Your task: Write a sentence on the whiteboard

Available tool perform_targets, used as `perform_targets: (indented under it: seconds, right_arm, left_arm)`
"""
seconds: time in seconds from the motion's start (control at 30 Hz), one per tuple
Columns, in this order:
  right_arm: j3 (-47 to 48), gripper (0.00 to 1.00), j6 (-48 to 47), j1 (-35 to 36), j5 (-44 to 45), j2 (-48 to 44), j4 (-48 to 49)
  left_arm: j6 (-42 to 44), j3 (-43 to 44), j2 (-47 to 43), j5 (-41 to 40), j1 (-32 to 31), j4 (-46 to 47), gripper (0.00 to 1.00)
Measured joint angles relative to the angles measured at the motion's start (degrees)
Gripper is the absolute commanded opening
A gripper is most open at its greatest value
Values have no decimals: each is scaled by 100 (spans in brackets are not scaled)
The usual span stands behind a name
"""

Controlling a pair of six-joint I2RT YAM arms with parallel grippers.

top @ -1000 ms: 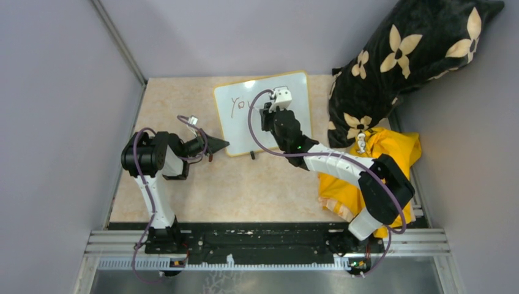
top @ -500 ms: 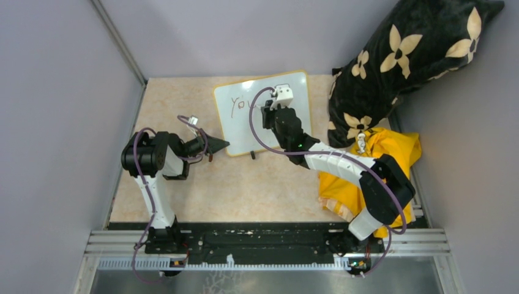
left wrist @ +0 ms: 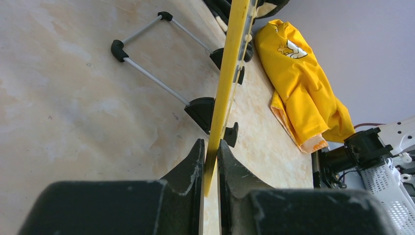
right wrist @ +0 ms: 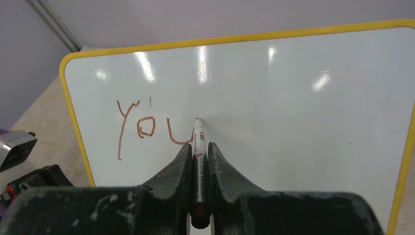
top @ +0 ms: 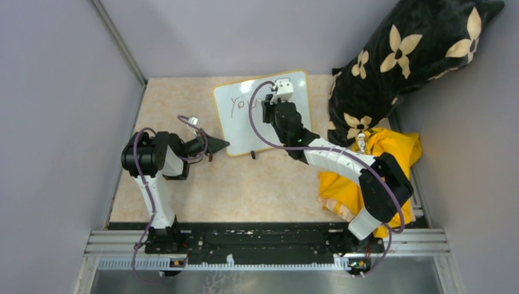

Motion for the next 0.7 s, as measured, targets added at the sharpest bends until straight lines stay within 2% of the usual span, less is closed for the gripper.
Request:
perform_targets:
  seconds: [0.53, 0.7]
  right_arm:
    - [153, 0, -13, -11, -4, 33, -35]
    - [-328, 0, 103, -17, 11, -505, -94]
  left_arm:
    - [0, 0, 2, 2, -11, 0, 0]
    - [24, 0, 2, 26, -11, 0, 0]
